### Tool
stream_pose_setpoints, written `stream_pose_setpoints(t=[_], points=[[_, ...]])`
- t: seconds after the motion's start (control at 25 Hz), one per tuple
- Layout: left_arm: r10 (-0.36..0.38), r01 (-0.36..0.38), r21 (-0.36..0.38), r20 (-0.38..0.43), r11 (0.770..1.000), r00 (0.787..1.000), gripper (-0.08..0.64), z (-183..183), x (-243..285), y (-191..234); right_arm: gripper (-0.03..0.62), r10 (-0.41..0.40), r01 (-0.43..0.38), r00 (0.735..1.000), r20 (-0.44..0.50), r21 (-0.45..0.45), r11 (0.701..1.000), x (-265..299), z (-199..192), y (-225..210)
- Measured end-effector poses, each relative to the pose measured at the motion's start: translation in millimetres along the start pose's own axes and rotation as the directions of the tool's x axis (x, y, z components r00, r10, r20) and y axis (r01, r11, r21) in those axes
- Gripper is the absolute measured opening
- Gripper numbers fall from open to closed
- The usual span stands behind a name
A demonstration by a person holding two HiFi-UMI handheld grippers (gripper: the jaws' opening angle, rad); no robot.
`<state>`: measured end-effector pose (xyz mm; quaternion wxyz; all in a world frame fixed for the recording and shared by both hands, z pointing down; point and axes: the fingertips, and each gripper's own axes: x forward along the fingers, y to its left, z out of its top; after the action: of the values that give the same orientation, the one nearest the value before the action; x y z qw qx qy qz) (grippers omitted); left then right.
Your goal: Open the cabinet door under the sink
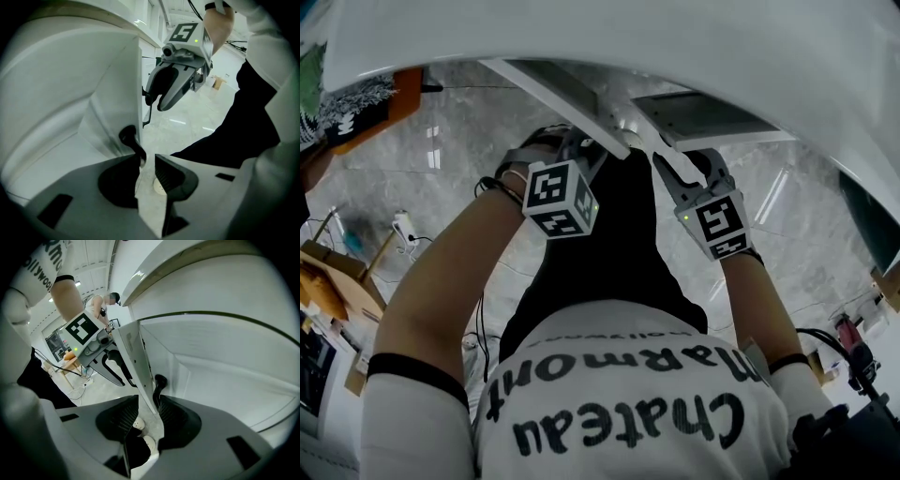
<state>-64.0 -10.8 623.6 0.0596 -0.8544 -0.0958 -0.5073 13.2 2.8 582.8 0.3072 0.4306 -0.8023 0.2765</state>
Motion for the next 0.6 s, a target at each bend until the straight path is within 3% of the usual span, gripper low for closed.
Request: stream_pose_setpoints(t=[0.36, 0.6], points=[[-0.005, 0.01, 0.094, -0.056, 0.996, 0.998, 0.081, -18.8, -4.5, -9.1, 0.141, 0.044, -0.046, 0.997, -0.065, -0.028, 0.999, -5.4, -13.1, 9.0], [-0.023, 0.031, 0.095, -0.084, 0.995, 0.996, 0.081, -28.0, -10.4, -17.3, 0.141, 0.051, -0.055, 0.995, -0.088, -0.039, 0.998, -10.4, -18.0, 12.7]])
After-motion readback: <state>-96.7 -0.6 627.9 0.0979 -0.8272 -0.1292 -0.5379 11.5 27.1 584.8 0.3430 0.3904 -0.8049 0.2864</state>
